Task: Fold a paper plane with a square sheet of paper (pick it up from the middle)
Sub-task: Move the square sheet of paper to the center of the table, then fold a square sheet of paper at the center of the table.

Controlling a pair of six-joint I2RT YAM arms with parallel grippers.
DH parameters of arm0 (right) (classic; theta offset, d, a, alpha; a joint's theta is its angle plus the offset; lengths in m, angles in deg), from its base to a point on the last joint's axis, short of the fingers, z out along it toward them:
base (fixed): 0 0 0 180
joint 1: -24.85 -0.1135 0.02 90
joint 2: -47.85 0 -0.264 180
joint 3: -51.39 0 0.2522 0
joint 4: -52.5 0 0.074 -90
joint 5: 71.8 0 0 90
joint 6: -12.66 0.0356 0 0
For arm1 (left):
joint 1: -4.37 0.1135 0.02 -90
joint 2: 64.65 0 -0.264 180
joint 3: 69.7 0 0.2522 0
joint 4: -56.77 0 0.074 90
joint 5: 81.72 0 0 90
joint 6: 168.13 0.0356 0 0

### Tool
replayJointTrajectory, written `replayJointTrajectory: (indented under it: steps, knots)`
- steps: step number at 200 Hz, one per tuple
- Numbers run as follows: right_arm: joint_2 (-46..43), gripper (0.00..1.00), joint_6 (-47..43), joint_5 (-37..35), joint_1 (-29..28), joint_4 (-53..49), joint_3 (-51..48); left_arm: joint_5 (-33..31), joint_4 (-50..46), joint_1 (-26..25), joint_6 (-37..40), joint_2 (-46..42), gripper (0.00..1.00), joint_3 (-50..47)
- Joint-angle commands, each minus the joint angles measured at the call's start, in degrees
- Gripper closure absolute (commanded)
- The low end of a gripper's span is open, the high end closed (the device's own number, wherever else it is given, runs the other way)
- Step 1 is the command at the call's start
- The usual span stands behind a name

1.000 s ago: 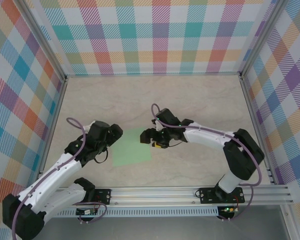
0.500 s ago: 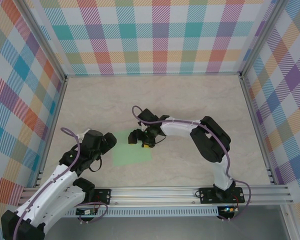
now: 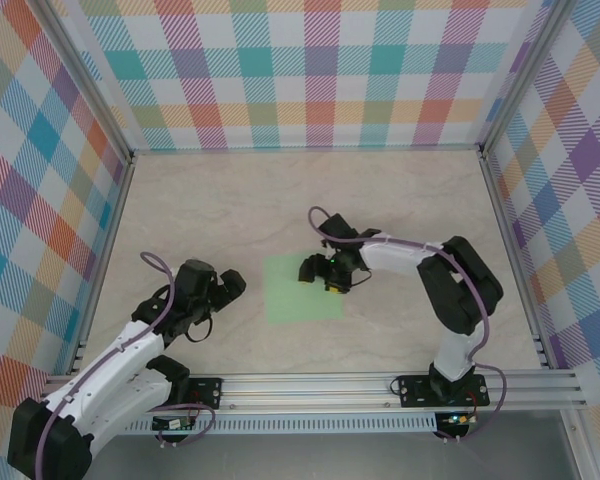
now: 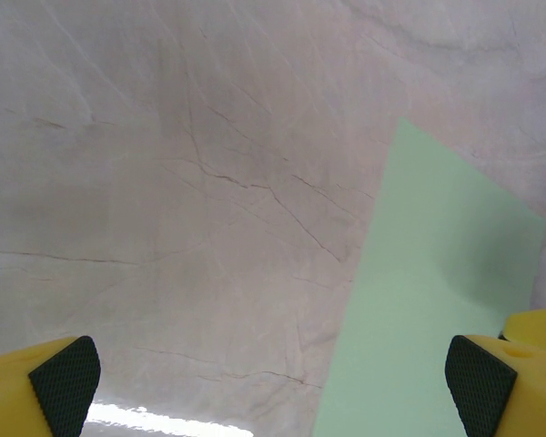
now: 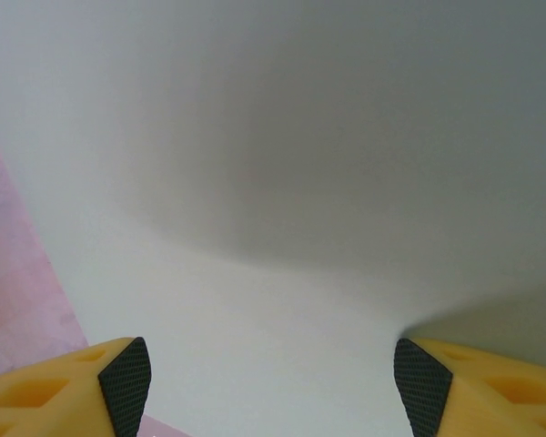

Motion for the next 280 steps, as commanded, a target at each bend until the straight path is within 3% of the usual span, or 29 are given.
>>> replayJointTrajectory:
  steps: [1,47,93,200,223,280]
  knots:
    - [-2.91,0.24,0.83,-3.71,3.65,-3.95,-7.48,4.62,5.29,0.93,0.83,2.12,0.0,-0.66]
    - [-8.87,0.23,-1.84,-1.21,5.42,-1.85,-6.85,9.39,8.79,0.69,2.05,8.83,0.0,1.6]
    - [-2.71,0.24,-6.18,-6.23,5.41,-6.91,1.8,12.01,9.94,-0.21,3.13,13.39,0.0,3.16]
    - [9.69,0.24,-13.01,-3.3,5.37,-8.2,11.67,13.95,7.36,-3.68,1.19,13.53,0.0,4.59]
    - [11.13,0.24,-12.66,-5.77,5.42,-10.59,13.68,13.66,7.2,-3.69,1.69,14.24,0.0,5.27]
    - [4.42,0.19,-11.66,-4.27,5.26,-11.48,13.47,15.55,9.96,-4.6,1.81,16.88,0.0,6.08]
